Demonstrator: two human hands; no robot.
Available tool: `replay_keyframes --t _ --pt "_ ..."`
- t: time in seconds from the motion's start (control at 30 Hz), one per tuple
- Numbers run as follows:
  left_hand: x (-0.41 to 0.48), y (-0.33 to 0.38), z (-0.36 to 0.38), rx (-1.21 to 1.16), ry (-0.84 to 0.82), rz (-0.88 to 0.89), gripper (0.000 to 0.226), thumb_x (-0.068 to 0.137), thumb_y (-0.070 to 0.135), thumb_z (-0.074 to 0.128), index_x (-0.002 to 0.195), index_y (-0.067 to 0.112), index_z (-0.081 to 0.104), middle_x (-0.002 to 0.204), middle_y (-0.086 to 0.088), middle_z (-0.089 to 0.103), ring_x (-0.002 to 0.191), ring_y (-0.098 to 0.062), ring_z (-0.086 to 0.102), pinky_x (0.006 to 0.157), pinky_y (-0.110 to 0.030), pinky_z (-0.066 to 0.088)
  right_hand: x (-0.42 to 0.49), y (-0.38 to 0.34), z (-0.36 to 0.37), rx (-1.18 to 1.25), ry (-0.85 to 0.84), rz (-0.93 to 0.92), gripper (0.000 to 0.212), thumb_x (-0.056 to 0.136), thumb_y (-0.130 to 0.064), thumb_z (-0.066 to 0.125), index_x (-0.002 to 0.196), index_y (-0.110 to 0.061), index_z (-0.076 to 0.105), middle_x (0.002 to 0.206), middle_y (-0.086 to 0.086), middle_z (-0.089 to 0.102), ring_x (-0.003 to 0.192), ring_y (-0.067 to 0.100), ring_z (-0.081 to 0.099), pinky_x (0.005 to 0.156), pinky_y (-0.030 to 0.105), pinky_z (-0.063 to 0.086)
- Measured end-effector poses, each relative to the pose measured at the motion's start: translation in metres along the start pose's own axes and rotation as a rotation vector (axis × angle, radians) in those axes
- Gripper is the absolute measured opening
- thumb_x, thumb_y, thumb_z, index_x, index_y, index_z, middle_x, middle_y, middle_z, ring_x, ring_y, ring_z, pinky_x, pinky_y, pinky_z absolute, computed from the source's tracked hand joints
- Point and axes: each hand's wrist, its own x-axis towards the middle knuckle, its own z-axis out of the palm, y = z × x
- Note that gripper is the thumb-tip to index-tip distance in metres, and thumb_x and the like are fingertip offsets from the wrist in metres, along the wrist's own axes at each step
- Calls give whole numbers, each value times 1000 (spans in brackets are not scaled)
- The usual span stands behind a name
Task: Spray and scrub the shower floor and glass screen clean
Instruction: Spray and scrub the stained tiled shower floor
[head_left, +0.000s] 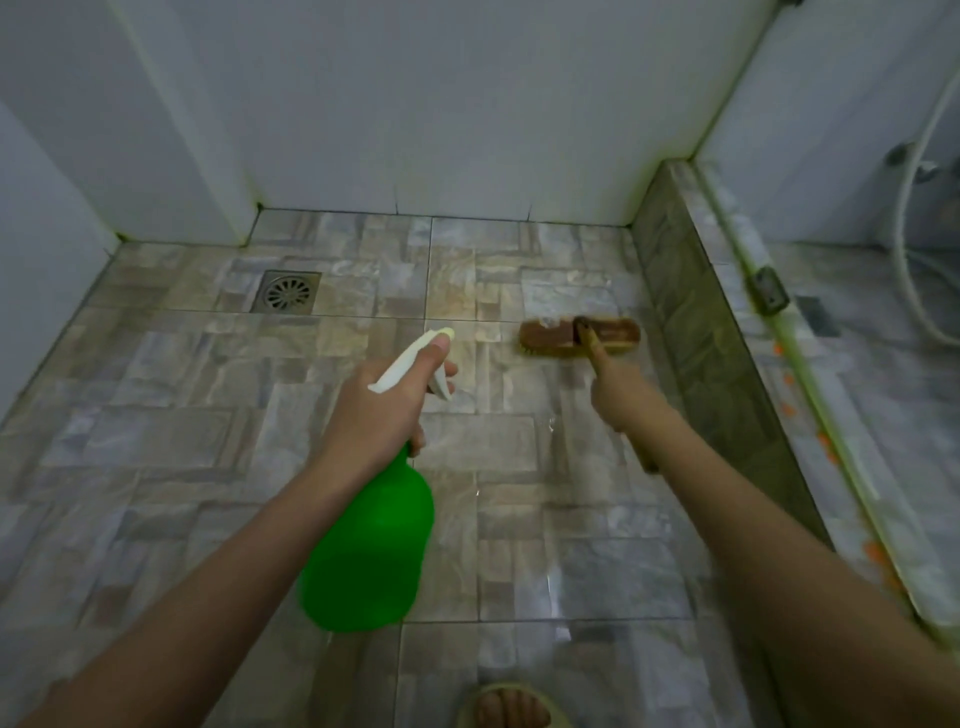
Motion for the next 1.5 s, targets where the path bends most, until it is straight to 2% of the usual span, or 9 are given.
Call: replay_keyframes --t 0.17,0.27,0.5,0.7,1.0,1.1,1.27,1.4,1.5 --pt "1 8 11 25 17 41 52 67 84 48 87 46 78 103 -27 73 41 -21 53 52 -33 48 19 0 -15 53 -38 58 78 94 -10 33 152 -44 -5 126 23 54 100 36 60 85 46 52" --pt "8 18 19 -1 24 27 45 66 85 46 83 55 74 103 -28 72 45 -24 53 58 -37 50 -25 5 3 64 -19 94 88 90 -2 37 151 -41 -14 83 9 59 63 21 55 56 35 46" --pt "38 27 43 17 8 27 50 71 83 48 84 44 77 104 -26 72 47 -24 55 57 -39 50 87 10 -51 47 0 62 77 94 -6 33 154 -38 -4 119 22 56 95 35 60 80 43 52" --pt "67 35 59 70 -5 4 55 80 76 46 89 33 78 103 -24 74 40 -18 54 59 -34 50 35 25 -6 60 88 155 85 93 -3 36 151 -44 -12 72 4 47 56 17 46 55 32 37" --pt "102 37 63 85 28 43 36 89 72 54 84 44 77 99 -25 74 40 -17 52 54 -31 49 166 3 -27 102 127 42 80 95 -1 33 153 -36 -10 118 26 57 96 36 61 75 43 49" --pt "119 41 57 41 54 41 31 86 74 53 82 52 75 97 -25 74 39 -18 51 54 -32 48 180 7 -23 -14 159 19 78 96 -1 34 154 -32 -7 109 22 63 77 29 58 67 39 46" --pt "150 37 53 23 77 49 36 95 62 54 83 39 78 101 -24 74 38 -16 51 54 -33 47 221 -28 -26 135 220 99 72 98 -6 39 156 -21 -1 117 19 59 97 32 61 81 45 50" --pt "172 32 60 43 78 50 40 97 58 52 84 29 76 104 -25 72 37 -15 48 50 -29 47 225 -28 -14 65 192 -32 81 96 -5 38 152 -39 -9 94 19 61 71 28 54 67 40 47" --pt "187 30 62 54 82 41 44 98 59 51 82 26 76 102 -24 73 36 -15 50 51 -30 47 231 -13 -25 60 224 88 78 95 -6 41 154 -31 -3 103 19 62 82 31 59 71 41 48"
